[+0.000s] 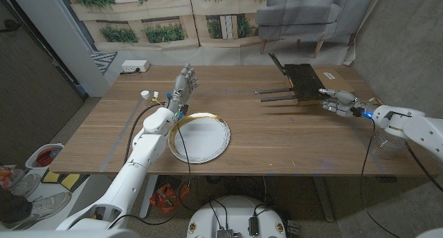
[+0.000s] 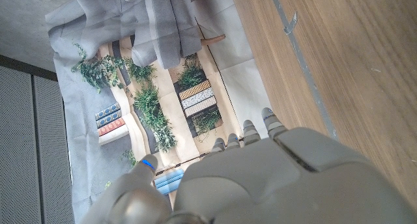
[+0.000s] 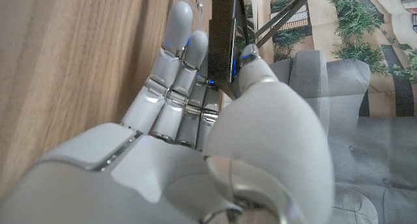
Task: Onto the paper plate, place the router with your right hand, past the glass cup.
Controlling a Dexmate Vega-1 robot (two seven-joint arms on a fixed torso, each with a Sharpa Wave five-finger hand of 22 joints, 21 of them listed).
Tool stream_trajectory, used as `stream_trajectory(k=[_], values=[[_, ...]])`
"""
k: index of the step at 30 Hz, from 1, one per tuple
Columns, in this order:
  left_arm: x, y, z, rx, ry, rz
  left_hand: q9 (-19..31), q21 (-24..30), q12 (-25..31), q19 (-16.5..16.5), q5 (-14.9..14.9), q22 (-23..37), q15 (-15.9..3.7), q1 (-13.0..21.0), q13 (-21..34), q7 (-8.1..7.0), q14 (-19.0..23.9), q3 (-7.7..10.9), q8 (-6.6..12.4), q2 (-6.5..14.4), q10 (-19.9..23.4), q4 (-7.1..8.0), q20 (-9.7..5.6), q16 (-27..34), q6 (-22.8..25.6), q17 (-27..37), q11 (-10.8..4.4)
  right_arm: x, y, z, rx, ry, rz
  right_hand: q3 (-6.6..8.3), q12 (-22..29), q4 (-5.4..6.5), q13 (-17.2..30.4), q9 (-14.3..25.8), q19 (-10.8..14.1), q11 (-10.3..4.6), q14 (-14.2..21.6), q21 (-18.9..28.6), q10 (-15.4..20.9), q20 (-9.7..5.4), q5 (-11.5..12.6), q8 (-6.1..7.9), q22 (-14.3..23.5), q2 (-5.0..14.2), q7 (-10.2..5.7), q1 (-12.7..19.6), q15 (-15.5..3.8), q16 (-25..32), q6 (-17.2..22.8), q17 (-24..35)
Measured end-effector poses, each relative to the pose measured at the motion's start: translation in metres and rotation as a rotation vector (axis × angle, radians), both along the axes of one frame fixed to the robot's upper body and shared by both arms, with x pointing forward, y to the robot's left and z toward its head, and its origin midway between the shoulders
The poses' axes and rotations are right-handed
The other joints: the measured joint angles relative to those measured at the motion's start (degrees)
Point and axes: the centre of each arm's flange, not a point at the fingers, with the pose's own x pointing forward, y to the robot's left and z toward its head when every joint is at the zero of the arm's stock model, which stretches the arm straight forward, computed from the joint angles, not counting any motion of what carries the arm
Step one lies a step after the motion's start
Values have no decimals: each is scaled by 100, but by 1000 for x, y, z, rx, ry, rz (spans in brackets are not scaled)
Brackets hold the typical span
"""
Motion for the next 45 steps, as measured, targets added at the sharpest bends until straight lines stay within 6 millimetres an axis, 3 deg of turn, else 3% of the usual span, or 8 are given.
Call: stream_trajectory(k=[45], values=[[-7, 0, 2, -2, -16, 5, 0, 0, 0, 0, 0, 30, 0, 0, 0, 0, 0, 0, 0, 0, 0, 0, 0, 0, 0, 0, 0, 12, 50, 18, -204, 12, 243, 1, -33, 1, 80, 67, -52, 20, 21, 383, 20, 52, 25, -111, -100, 1, 0, -1, 21, -87, 43, 164]])
